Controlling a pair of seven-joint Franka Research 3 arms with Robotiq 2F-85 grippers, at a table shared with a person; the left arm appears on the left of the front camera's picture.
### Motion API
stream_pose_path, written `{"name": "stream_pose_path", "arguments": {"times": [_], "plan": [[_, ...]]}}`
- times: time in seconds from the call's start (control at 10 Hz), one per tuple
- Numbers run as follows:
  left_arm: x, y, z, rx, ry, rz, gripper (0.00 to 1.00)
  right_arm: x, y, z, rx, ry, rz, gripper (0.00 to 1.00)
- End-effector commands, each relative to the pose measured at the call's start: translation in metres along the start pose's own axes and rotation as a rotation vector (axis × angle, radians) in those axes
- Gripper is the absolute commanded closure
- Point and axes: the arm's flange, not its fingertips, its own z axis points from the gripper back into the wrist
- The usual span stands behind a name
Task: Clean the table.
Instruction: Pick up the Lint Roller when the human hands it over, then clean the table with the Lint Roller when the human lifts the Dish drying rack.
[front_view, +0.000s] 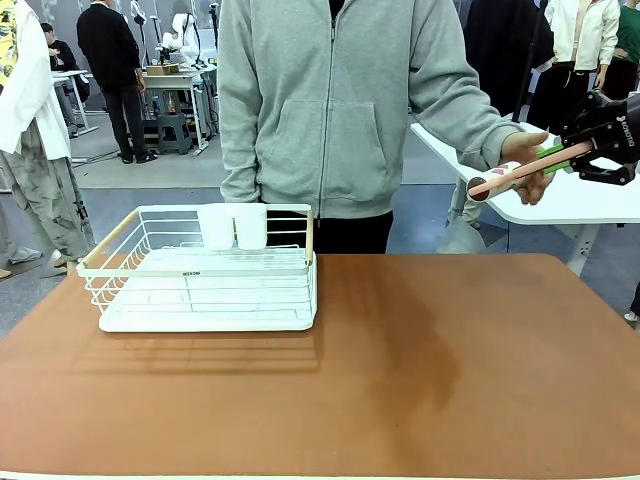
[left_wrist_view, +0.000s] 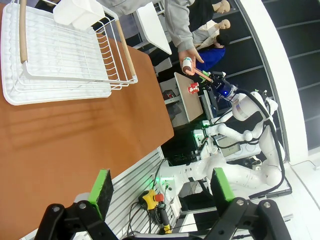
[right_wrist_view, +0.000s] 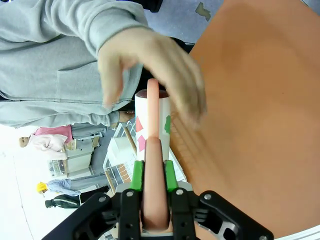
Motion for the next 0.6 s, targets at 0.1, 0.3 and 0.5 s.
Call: {"name": "stream_pose_path", "arguments": {"times": [0.1, 0.3, 0.5], "plan": [[0.0002, -0.0026, 0.001, -0.023, -0.013, -0.02, 0.0, 0.0002, 0.0008, 0.0005, 0.003, -0.002, -0.001, 1.0], [0.0002, -0.0026, 0.001, -0.023, -0.013, -0.02, 0.0, 0.0002, 0.0008, 0.0005, 0.003, -0.002, -0.001, 1.0], [0.0002, -0.0026, 0.001, -0.023, -0.013, -0.02, 0.0, 0.0002, 0.0008, 0.0005, 0.003, -0.002, -0.001, 1.0]]}}
